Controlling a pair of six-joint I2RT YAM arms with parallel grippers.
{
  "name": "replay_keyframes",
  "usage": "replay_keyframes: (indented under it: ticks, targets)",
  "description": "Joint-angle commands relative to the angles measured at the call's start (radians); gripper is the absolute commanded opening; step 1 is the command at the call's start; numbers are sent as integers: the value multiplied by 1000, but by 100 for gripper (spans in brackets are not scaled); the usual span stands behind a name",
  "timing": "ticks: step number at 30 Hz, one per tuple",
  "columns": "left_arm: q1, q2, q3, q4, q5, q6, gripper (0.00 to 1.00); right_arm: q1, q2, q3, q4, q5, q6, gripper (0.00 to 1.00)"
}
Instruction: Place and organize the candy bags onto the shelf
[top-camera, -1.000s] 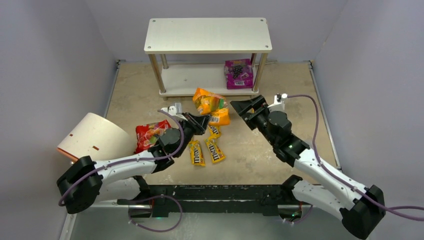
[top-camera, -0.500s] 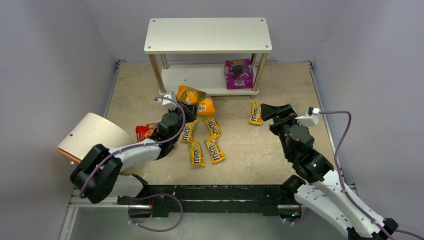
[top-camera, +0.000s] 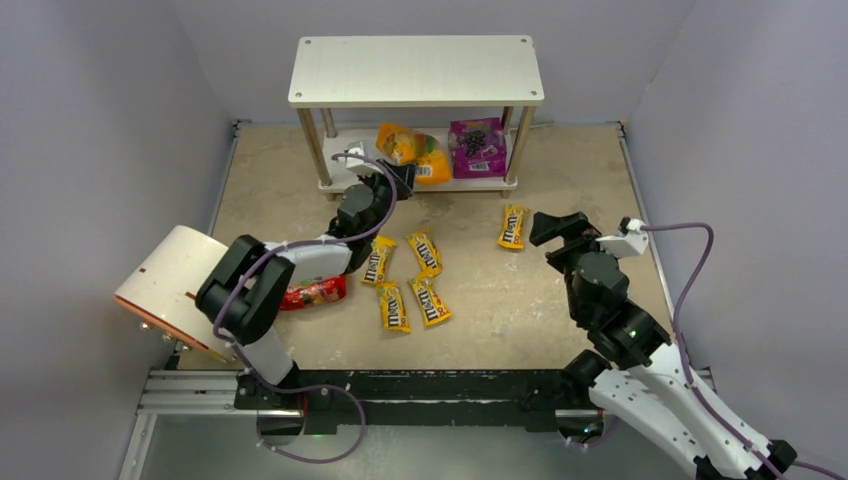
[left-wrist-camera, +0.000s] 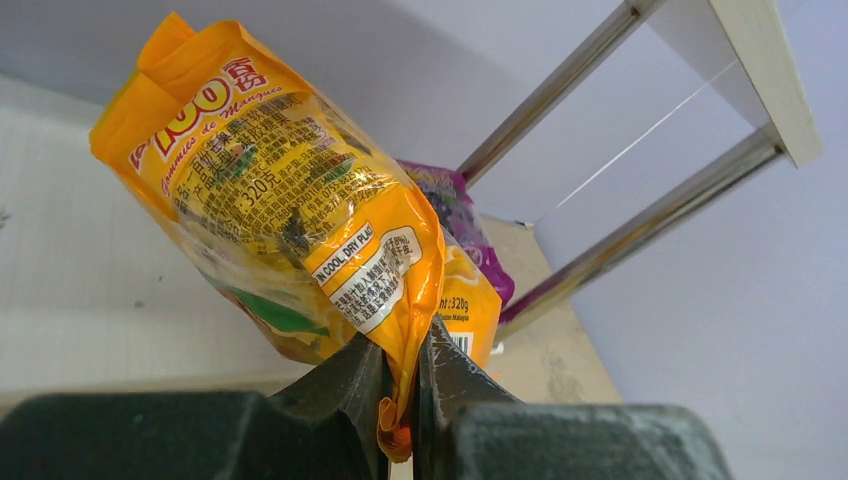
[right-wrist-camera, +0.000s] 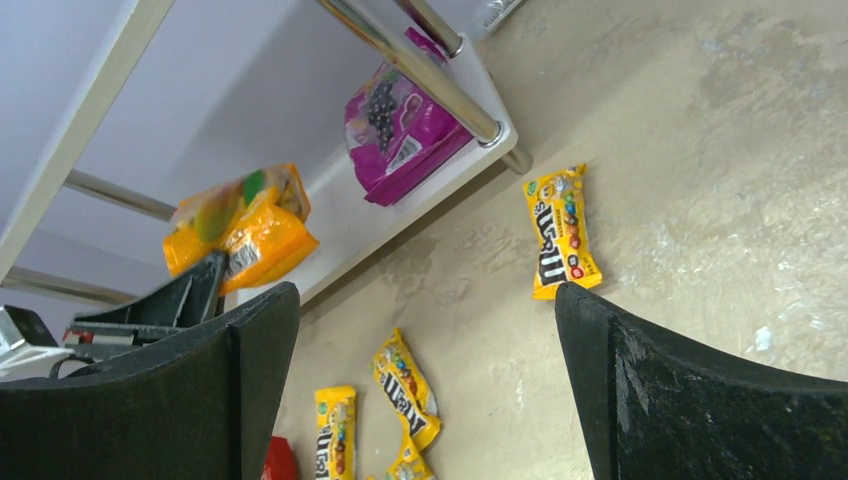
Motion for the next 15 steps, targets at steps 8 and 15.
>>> replay_keyframes:
  ticks: [8, 15]
  targets:
    - [80, 311, 196, 242, 29, -112, 0, 4, -79, 27, -26, 77, -37, 99]
    - [114, 339, 163, 56, 56, -248, 0, 4, -143, -1, -28, 93, -6, 98]
